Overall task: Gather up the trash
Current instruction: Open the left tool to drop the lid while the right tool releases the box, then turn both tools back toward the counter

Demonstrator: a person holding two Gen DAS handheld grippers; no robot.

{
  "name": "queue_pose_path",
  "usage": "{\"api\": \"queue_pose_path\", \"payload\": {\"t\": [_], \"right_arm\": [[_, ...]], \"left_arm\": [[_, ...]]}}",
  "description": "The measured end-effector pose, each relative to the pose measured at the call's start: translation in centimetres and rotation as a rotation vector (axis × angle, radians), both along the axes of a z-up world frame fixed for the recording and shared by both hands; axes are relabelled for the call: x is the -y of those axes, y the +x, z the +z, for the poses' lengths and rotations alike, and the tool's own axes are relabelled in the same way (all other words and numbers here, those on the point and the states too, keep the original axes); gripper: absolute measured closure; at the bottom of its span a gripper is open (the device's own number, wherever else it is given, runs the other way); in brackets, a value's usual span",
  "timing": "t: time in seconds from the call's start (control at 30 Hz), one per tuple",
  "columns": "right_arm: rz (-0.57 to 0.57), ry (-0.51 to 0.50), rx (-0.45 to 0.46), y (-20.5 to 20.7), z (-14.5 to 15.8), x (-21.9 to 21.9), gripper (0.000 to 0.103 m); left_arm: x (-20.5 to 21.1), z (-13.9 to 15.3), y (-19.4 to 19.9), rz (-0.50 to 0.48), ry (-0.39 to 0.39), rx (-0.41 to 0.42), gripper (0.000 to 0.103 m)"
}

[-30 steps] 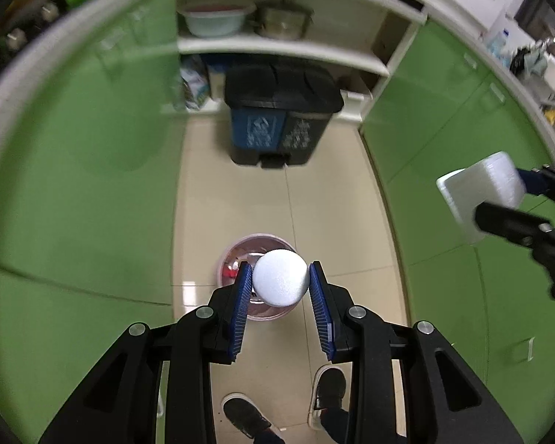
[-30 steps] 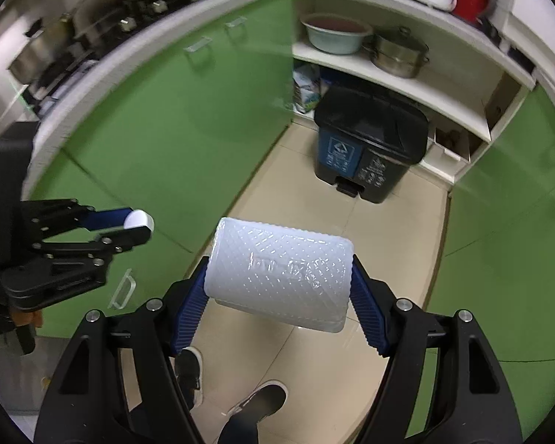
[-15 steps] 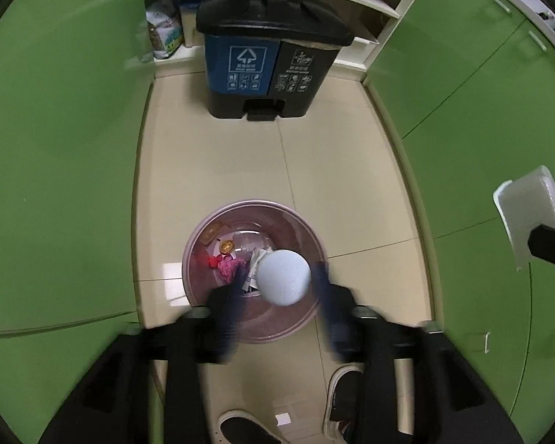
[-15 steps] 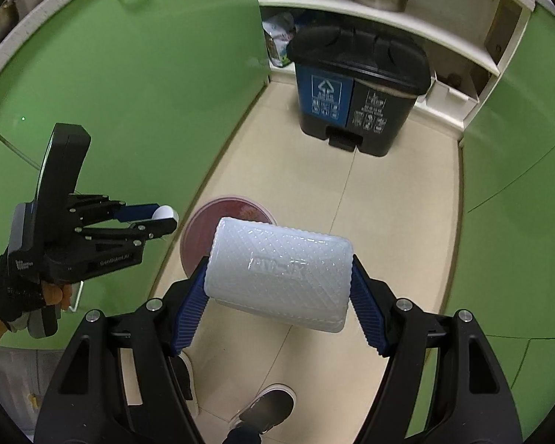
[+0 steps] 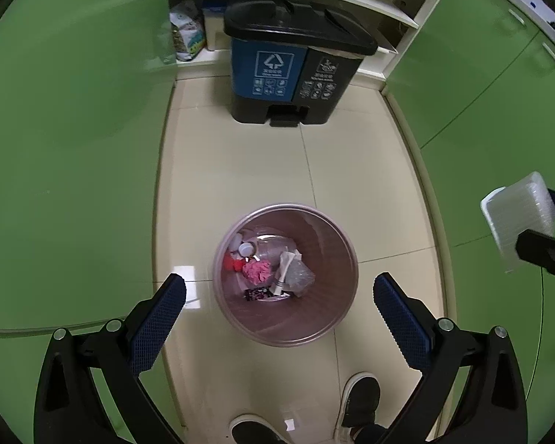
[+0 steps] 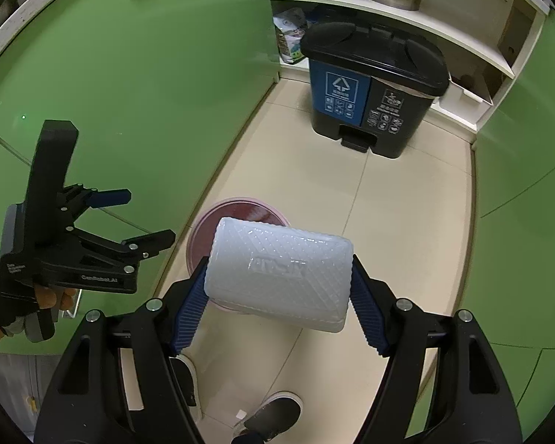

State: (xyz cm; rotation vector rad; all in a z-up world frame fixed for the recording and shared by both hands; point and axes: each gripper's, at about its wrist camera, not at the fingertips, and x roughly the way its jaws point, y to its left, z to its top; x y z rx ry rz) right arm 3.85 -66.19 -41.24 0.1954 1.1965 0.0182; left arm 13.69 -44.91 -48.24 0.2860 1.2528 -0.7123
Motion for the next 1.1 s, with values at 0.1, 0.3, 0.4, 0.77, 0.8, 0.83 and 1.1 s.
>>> {"api": "queue_pose_path", "payload": {"t": [0.1,0.3,0.4,0.77,0.8,0.83,1.1], "right_arm": [[0.014,0.006,0.0,0.6,-0.2,-0.8,0.032],[0.053,0.029,-0.003,2.3,-1.3,-2.7,0.032],[0.072,0.044,-0.001,3.1,-2.0,-3.4,0.031],[0.054,0.044,-0.015,4.2,-3.2,-4.0,0.004],[0.048,0.041,-0.018,4.1,-3.2,-3.8,0.004],[0.041,0.039,-0.021,3.9,-2.9,-3.6,0.004],[0.004,0.012,-0.024,1.9,1.5,-2.8,0.004]], "left_arm": [[-1.1,0.7,0.4,0.019,-0.007,0.006,0.006],[-4.2,2.2,1.3,0.087,-0.043,0.003,0.006],[-5.9,2.7,1.8,0.119,-0.05,0.012,0.006],[-6.9,2.6,2.4,0.136,-0.032,0.02,0.006],[-6.8,2.6,2.3,0.134,-0.033,0.017,0.006],[-6.8,2.7,2.3,0.132,-0.033,0.015,0.006],[-6.7,6.9,0.5,0.112,-0.045,0.016,0.006]]}}
